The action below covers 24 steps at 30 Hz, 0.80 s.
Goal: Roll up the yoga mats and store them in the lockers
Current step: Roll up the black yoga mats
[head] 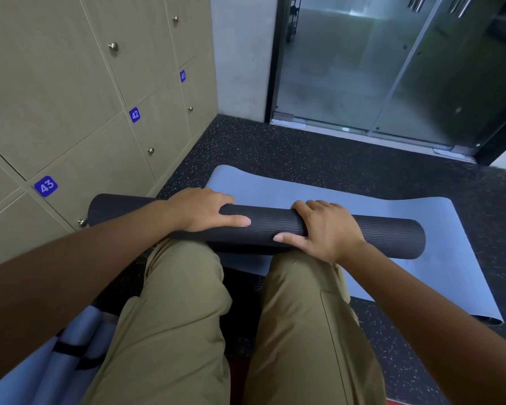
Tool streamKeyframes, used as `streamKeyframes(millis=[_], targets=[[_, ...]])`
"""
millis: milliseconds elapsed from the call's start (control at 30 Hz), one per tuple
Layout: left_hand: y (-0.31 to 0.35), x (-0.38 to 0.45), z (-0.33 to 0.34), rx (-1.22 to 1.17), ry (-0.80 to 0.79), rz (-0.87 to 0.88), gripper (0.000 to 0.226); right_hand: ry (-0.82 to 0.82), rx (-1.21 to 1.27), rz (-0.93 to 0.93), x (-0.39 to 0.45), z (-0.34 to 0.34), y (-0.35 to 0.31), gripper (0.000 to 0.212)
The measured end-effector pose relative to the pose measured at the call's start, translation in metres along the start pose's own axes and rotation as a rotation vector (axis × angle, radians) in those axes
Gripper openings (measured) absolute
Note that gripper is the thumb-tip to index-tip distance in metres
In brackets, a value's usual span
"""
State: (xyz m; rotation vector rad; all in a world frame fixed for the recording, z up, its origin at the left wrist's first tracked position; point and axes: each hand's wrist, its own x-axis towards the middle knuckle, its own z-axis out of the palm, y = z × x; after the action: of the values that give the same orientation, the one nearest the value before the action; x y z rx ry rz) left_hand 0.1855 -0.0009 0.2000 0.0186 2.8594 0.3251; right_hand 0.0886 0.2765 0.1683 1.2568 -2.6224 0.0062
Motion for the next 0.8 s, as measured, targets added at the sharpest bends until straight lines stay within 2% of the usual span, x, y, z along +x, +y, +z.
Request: streamKeyframes(millis=[233, 400, 533, 633, 800], targets=[[-0.019, -0.003, 0.021, 0.325, 0.282, 0.13, 0.093, -0.328, 0.243, 0.087, 0.032, -0.007, 0.013, 0.087], [-0.029, 0.001, 0.032, 0.359, 0.311, 0.095, 0.095, -0.43, 0.296, 0.094, 0.04, -0.007, 0.015, 0.09], [-0.034, 0.007, 0.027, 0.332, 0.338, 0.098, 0.088, -0.413, 0.201, 0.037, 0.039, -0.01, 0.024, 0.097], [-0.036, 0.013, 0.013, 0.333, 0.371, 0.082, 0.084, -0.324, 0.081, -0.012, 0.041, -0.016, 0.032, 0.108], [-0.027, 0.023, -0.04, 0.387, 0.447, 0.089, 0.084, -0.184, -0.017, 0.012, 0.066, -0.048, 0.047, 0.103]])
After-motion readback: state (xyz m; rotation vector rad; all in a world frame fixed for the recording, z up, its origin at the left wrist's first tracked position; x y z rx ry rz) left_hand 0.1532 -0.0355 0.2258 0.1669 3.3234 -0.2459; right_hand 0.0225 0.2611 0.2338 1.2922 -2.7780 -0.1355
